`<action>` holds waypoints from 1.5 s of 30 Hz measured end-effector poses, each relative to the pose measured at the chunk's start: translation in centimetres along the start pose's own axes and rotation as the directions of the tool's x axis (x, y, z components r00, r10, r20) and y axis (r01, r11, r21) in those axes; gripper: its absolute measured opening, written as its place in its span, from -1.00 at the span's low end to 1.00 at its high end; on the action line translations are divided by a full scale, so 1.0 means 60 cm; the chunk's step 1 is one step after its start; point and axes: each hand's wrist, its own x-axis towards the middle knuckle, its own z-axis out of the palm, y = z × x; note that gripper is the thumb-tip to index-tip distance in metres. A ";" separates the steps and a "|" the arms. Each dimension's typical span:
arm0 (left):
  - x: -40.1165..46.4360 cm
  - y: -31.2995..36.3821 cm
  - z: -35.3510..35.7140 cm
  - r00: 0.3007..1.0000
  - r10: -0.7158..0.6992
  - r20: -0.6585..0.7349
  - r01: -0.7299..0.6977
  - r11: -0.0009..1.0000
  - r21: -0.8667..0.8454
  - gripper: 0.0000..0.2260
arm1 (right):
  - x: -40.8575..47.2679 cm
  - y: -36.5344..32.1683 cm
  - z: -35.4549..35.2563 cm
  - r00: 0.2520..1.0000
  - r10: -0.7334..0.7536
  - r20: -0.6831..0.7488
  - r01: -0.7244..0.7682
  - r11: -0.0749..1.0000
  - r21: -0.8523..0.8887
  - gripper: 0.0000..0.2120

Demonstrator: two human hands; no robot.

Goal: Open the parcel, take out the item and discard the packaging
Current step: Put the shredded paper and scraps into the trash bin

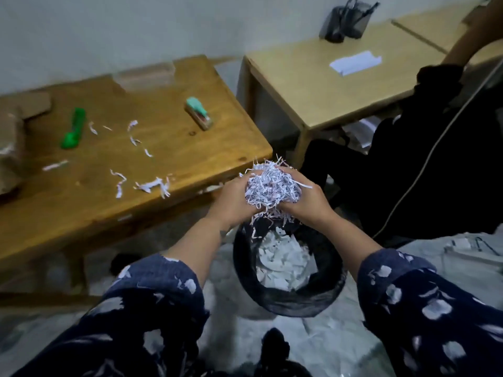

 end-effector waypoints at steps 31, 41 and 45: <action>0.044 -0.535 0.587 0.750 -0.403 0.525 0.336 0.915 0.222 -0.09 | -0.082 0.768 0.250 0.755 0.602 0.261 -0.566 0.798 -0.206 -0.02; 0.059 -0.342 0.425 0.747 -0.411 0.522 0.259 0.904 0.341 -0.21 | -0.050 0.559 0.131 0.719 0.646 0.256 -0.507 0.739 -0.443 -0.40; 0.047 -0.214 0.311 0.800 -0.373 0.470 0.263 0.922 0.284 -0.27 | -0.034 0.395 0.055 0.772 0.577 0.266 -0.432 0.784 -0.446 -0.47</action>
